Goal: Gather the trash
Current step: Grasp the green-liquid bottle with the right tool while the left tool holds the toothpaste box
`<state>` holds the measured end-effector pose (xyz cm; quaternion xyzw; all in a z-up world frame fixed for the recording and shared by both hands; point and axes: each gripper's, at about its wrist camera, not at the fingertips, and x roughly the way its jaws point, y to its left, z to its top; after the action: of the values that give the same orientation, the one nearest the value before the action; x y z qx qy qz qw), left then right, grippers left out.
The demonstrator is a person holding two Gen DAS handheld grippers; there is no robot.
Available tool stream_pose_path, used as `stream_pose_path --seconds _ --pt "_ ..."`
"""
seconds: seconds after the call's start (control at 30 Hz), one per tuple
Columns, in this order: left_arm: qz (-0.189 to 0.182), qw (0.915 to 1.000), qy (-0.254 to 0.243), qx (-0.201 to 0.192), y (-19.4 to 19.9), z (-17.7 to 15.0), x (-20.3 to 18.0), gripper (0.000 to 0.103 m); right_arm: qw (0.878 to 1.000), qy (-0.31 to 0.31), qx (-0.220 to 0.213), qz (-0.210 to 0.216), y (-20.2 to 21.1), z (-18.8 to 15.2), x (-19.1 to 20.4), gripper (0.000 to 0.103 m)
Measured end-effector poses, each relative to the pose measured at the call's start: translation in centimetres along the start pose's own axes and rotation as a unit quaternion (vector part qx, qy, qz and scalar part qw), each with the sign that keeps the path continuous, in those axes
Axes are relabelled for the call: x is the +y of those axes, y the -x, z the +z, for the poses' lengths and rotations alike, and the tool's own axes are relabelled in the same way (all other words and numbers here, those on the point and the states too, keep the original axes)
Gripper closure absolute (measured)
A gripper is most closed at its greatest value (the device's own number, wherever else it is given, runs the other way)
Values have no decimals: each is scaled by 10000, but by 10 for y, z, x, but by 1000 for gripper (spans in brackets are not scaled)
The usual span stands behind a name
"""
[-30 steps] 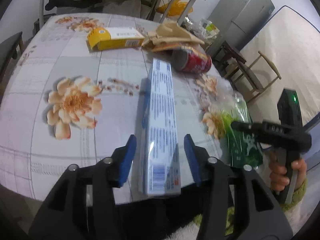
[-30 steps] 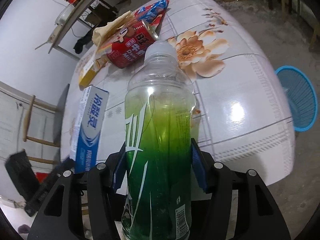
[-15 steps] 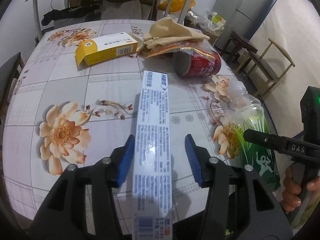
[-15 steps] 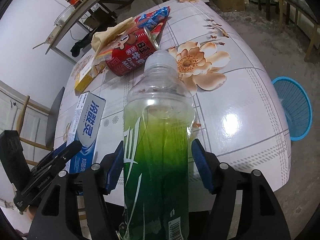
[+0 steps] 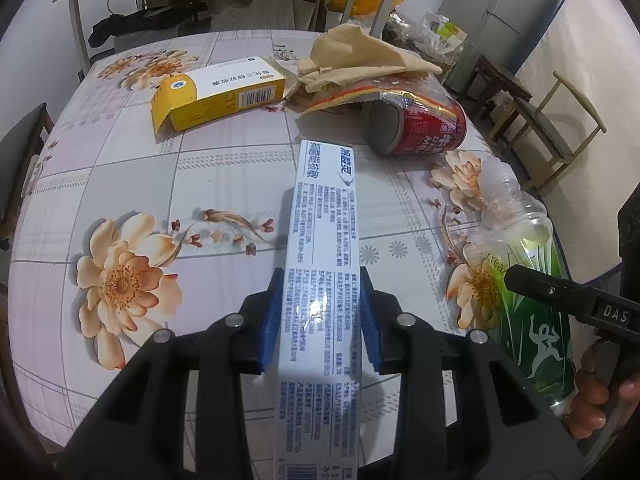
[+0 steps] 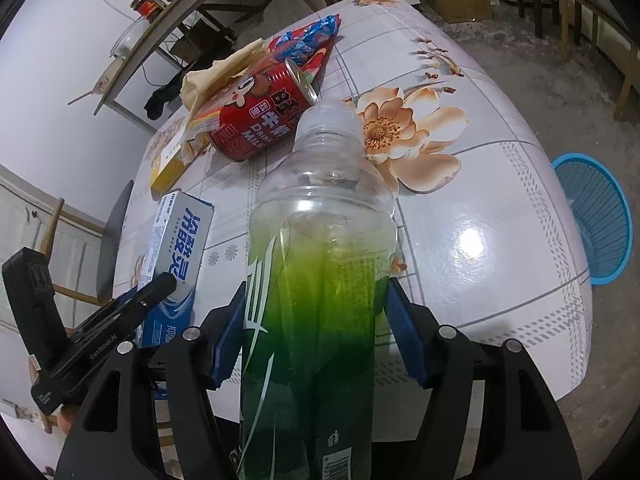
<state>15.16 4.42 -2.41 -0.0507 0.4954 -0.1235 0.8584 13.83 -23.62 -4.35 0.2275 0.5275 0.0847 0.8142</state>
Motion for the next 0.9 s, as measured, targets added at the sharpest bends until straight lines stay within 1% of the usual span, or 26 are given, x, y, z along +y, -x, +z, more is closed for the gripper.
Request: stream_pose_path --seconds 0.23,0.53,0.9 --pt "12 10000 -11 -29 0 0 0 71 10000 -63 4 38 -1 -1 -1 40" --pt "74 9995 -103 -281 13 -4 -5 72 9999 -102 -2 74 3 -2 -4 40" --pt "121 9987 -235 -441 28 -9 -12 72 9999 -51 -43 117 10 -3 -2 40"
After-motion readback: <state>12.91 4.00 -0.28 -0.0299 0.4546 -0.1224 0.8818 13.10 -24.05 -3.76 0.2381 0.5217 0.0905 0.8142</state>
